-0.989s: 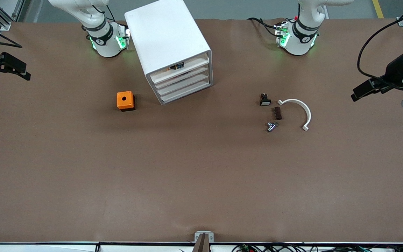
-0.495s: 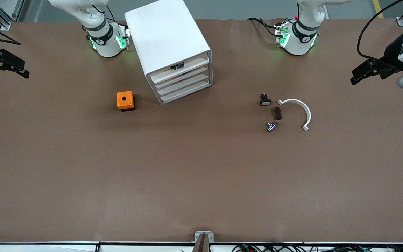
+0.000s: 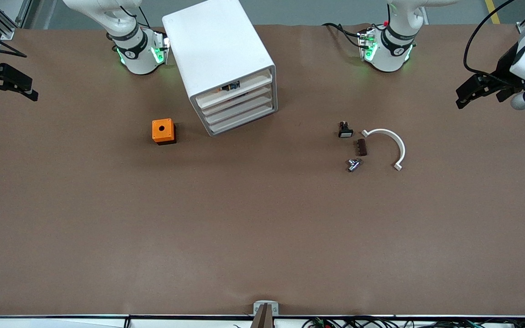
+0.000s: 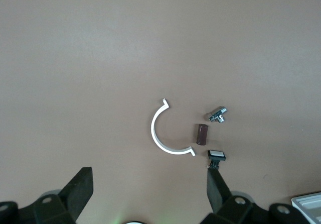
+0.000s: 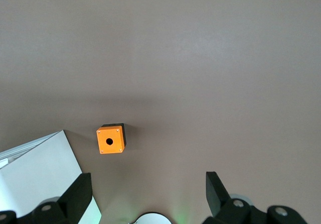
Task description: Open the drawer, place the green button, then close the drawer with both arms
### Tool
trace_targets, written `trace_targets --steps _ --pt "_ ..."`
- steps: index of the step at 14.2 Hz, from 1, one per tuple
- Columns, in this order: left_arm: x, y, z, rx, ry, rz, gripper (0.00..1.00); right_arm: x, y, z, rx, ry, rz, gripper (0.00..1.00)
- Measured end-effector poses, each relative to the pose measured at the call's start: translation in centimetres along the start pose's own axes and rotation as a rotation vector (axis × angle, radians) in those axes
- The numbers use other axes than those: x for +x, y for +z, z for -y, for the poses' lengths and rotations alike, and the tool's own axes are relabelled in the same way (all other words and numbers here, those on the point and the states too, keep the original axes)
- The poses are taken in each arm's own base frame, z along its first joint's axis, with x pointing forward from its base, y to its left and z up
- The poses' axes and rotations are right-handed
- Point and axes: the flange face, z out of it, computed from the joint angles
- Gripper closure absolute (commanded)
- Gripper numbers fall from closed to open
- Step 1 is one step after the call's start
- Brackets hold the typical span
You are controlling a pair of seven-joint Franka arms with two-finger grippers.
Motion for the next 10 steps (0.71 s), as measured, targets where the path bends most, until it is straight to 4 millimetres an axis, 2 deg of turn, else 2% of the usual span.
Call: trace_targets --steps 10 --pt "0.97 -0.02 -0.10 -0.003 0.030 -0.002 0.00 -0.08 -0.09 -0.10 0.000 0.002 -0.002 0.00"
